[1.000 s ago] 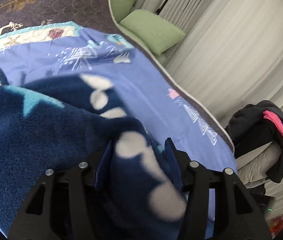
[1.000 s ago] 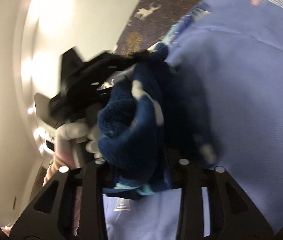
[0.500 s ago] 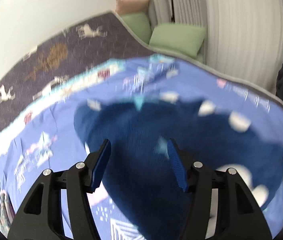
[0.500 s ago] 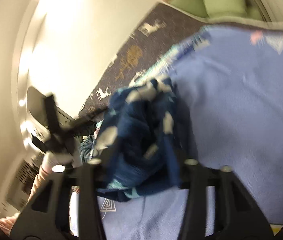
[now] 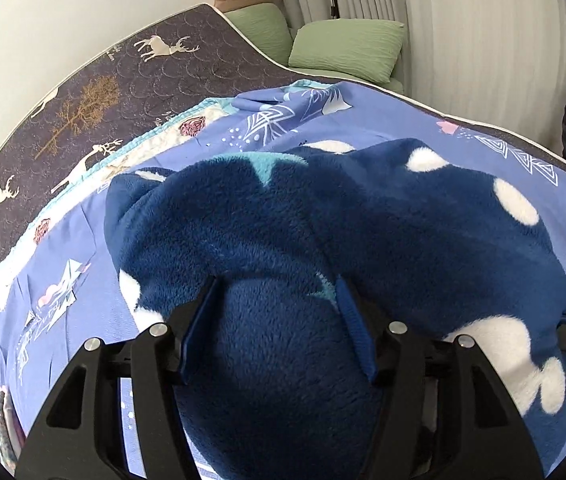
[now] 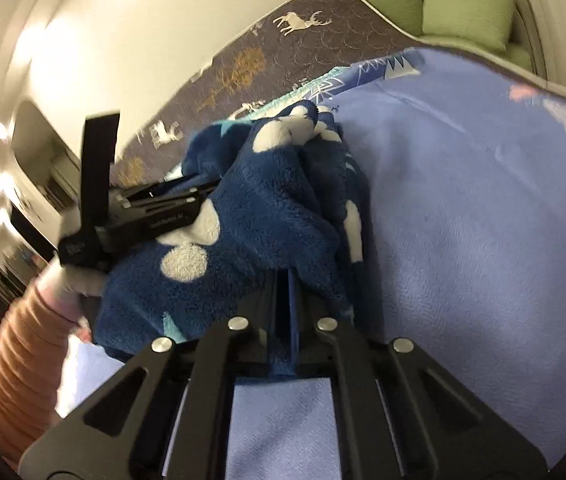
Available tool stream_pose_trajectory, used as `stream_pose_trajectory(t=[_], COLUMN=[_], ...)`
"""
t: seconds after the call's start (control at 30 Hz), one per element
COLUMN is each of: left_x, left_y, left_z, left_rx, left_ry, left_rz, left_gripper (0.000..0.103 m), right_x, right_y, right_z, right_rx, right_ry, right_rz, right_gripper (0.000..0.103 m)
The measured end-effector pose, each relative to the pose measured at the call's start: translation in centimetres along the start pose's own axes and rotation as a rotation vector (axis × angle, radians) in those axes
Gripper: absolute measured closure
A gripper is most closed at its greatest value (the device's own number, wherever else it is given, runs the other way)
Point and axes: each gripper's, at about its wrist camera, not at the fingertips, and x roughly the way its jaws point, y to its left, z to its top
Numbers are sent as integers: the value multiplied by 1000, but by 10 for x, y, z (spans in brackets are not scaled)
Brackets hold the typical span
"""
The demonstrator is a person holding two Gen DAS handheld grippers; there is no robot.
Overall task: Fold small clothes
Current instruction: 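Grasp the fleece fold with the left tool while the right tool holds it down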
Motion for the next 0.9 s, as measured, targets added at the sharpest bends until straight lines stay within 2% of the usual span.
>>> stream_pose_trajectory(t=[0.2, 0.27, 0.33, 0.37, 0.4, 0.5, 0.57, 0.67, 0.7, 0.73, 0.77, 0.8, 0.83, 0.9], left_x=[-23, -35, -46, -47, -45, -33, -19, 5, 17, 38, 55, 66, 69, 70], left_y=[6, 17, 29, 35, 44, 60, 70, 73, 72, 69, 65, 60, 59, 61], left_z=[9, 15, 23, 27, 33, 46, 54, 60, 58, 51, 41, 33, 29, 30], left_rx=[-7, -54, -82, -93, -107, -131, -142, -135, -115, -80, -51, -28, -50, -90], left_ry=[-32, -74, -133, -146, -146, -122, -100, -64, -44, 7, 44, 43, 3, 4], left_rz=[-16, -54, -53, -43, -34, -13, -8, -11, 4, 34, 56, 81, 79, 57], left_gripper=[43, 43, 44, 46, 55, 70, 75, 76, 75, 75, 75, 75, 75, 76], right_x=[-13, -19, -27, -28, -29, -24, -16, 7, 22, 37, 55, 88, 104, 114], right_y=[10, 14, 25, 31, 38, 51, 55, 58, 55, 50, 45, 27, 14, -16], right_z=[10, 14, 24, 29, 34, 49, 61, 88, 98, 104, 108, 105, 101, 92], right_rx=[-46, -69, -111, -129, -149, -175, -175, -152, -143, -139, -134, -118, -98, 1], right_ry=[4, -18, -53, -64, -76, -88, -88, -81, -58, -23, 23, 106, 139, 120], right_rz=[9, 18, 54, 77, 98, 114, 135, 142, 123, 78, 1, -85, -82, 11], right_gripper=[97, 93, 92, 92, 92, 91, 90, 88, 85, 79, 78, 86, 86, 87])
